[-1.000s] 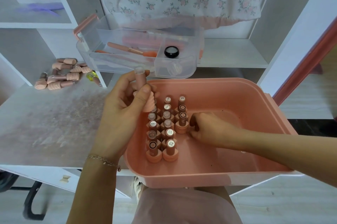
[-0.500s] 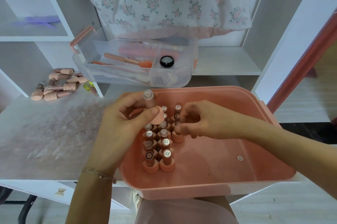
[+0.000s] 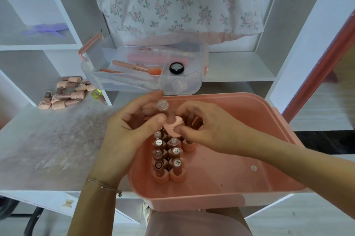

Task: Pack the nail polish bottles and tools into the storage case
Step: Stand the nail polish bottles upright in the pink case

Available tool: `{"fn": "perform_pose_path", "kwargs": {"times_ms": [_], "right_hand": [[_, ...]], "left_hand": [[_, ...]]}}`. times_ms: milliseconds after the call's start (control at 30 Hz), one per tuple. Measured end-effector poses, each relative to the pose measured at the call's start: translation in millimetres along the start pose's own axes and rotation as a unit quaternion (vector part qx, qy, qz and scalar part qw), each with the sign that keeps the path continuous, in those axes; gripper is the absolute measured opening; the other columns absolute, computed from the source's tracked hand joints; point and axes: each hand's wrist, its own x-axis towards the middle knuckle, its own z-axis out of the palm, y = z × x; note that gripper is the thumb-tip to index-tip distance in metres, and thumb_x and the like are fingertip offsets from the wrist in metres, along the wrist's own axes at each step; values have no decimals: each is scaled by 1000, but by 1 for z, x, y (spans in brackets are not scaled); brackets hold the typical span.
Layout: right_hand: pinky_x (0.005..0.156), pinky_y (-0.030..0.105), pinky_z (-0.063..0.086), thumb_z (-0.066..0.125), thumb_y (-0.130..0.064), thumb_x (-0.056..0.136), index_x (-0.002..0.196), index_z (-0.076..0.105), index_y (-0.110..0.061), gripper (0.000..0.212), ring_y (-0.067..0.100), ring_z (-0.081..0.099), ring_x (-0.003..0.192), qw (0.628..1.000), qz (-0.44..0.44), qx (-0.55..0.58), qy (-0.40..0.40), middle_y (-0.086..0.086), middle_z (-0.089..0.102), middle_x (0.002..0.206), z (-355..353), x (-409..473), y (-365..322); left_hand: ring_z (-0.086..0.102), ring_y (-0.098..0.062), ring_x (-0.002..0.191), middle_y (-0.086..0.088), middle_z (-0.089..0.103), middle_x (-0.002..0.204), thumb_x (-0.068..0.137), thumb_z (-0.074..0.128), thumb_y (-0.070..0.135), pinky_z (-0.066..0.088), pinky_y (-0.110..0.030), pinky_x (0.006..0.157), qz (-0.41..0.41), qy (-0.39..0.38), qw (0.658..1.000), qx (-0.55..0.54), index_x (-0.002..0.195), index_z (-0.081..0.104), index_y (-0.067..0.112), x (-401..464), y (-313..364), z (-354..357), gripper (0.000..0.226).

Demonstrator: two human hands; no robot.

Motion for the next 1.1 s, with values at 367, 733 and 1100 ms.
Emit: {"fn": "perform_pose_path", "kwargs": {"times_ms": [367, 733, 1100], "right_hand": [[77, 33, 50, 59, -26, 81, 96, 62, -15, 19, 14, 60, 81, 968, 99, -149, -178, -3, 66, 88, -16, -14, 30], [52, 11, 33, 57, -15, 80, 75, 53, -13, 6, 9, 45, 56, 968, 65, -166, -178, -5, 53, 66, 14, -18, 52], [60, 22, 36, 55, -16, 81, 84, 54, -14, 4, 16, 52, 68, 971, 105, -164, -140, 6, 65, 83, 26, -17, 59]], "left_hand": [[62, 7, 87, 10, 69, 97, 88, 57, 11, 46, -7, 73, -18, 166, 974, 157, 87, 68, 29, -4, -7, -12, 21], [57, -8, 112, 5, 59, 125, 91, 49, 10, 44, -33, 99, -163, 157, 970, 88, 132, 50, 19, -18, -21, -16, 42], [59, -5, 108, 14, 63, 115, 92, 50, 16, 46, -28, 91, -152, 161, 971, 84, 123, 55, 28, -20, -28, -20, 34]]}}
